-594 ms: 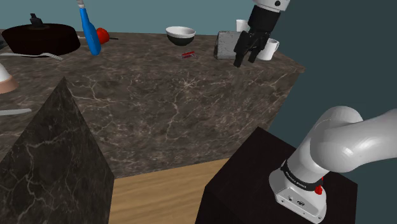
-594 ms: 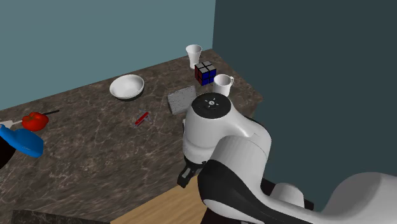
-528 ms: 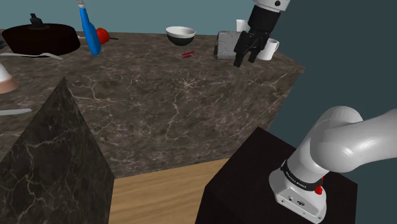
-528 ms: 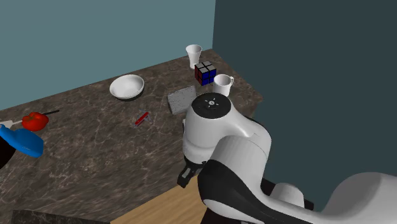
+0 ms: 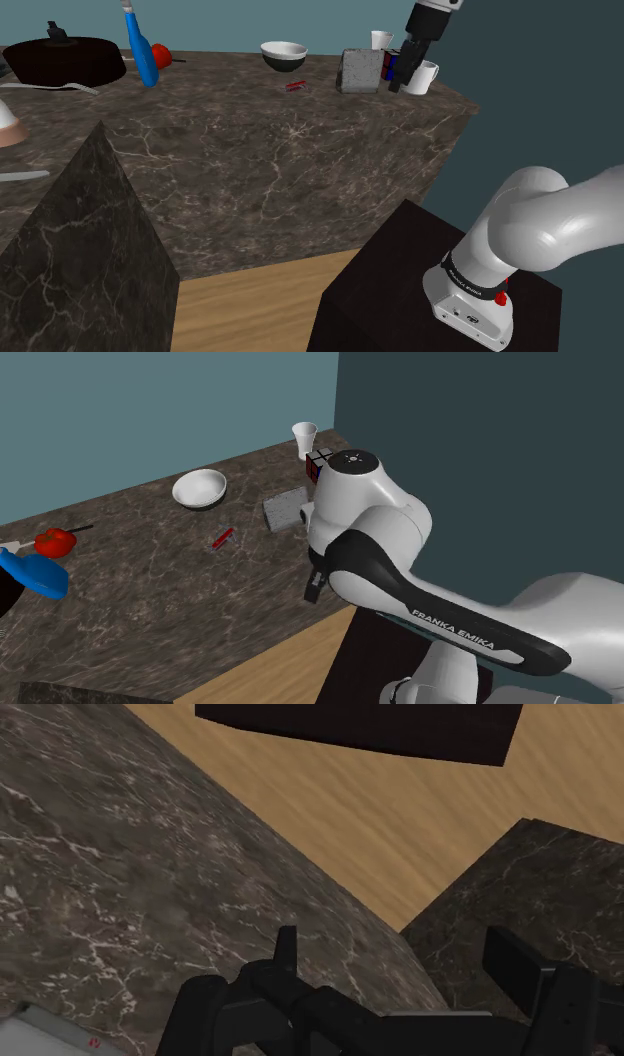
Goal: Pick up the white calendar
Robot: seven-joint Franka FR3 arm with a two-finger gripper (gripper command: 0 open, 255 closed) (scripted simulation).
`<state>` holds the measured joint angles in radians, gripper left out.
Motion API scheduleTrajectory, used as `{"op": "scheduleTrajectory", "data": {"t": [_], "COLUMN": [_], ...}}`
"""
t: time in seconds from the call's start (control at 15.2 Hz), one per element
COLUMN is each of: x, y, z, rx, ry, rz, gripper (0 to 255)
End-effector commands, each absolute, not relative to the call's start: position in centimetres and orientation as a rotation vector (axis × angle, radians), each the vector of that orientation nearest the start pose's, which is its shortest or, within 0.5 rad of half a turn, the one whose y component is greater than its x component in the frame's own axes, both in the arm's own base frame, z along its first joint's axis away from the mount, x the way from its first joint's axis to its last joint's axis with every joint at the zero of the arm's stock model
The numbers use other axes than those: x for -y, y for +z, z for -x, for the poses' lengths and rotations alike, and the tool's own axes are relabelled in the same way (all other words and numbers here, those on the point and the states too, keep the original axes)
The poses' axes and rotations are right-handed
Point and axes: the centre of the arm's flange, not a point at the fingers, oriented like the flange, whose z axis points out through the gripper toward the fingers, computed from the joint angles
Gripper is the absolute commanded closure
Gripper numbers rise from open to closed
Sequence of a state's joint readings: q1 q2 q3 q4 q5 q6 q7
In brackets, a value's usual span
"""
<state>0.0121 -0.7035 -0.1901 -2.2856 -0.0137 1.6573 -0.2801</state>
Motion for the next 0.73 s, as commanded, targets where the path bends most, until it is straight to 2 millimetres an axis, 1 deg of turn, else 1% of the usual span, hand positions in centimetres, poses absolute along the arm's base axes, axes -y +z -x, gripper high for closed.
{"op": "scheduleTrajectory", "data": {"t": [0.0, 0.33, 0.66], "x": [10.6, 17.0, 22.9], "y": [60.0, 60.2, 60.4], "z": [-34.3, -36.9, -40.5], "rx": [0.317, 0.54, 0.76], "ry": [-0.129, -0.118, -0.106], "rz": [3.027, 2.986, 2.93], "gripper": [0, 0, 0]}}
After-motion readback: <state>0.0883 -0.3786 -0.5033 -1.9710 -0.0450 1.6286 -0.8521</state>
